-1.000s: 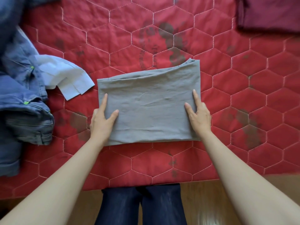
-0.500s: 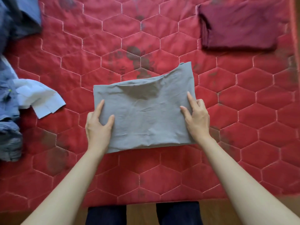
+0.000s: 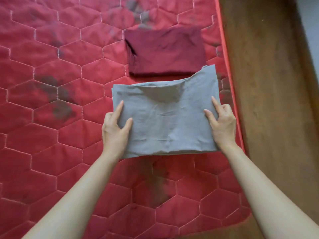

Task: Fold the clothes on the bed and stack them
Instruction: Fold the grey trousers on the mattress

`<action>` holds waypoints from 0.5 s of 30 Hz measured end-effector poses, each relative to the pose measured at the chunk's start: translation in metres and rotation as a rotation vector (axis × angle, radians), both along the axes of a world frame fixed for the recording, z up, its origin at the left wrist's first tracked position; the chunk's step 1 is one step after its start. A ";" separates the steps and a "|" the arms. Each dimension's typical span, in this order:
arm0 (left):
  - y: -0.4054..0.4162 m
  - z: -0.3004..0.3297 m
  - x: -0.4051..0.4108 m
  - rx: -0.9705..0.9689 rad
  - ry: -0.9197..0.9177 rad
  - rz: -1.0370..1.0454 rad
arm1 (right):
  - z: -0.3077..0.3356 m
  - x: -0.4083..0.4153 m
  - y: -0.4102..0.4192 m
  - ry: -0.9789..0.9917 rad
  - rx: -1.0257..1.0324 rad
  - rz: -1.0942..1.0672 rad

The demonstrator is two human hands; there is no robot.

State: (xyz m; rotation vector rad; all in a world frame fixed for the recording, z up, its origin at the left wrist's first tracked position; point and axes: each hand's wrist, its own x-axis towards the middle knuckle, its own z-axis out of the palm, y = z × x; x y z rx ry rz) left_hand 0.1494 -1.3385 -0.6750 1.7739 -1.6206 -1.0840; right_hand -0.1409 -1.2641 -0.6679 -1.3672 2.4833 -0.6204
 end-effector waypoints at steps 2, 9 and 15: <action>0.001 -0.017 -0.012 0.027 -0.046 -0.026 | -0.023 -0.013 0.012 -0.006 0.087 -0.034; 0.009 -0.049 -0.008 0.120 -0.276 -0.090 | -0.068 -0.026 0.035 -0.108 0.147 -0.084; 0.014 -0.035 -0.022 -0.149 -0.674 -0.261 | -0.059 -0.008 0.012 0.220 0.085 -0.014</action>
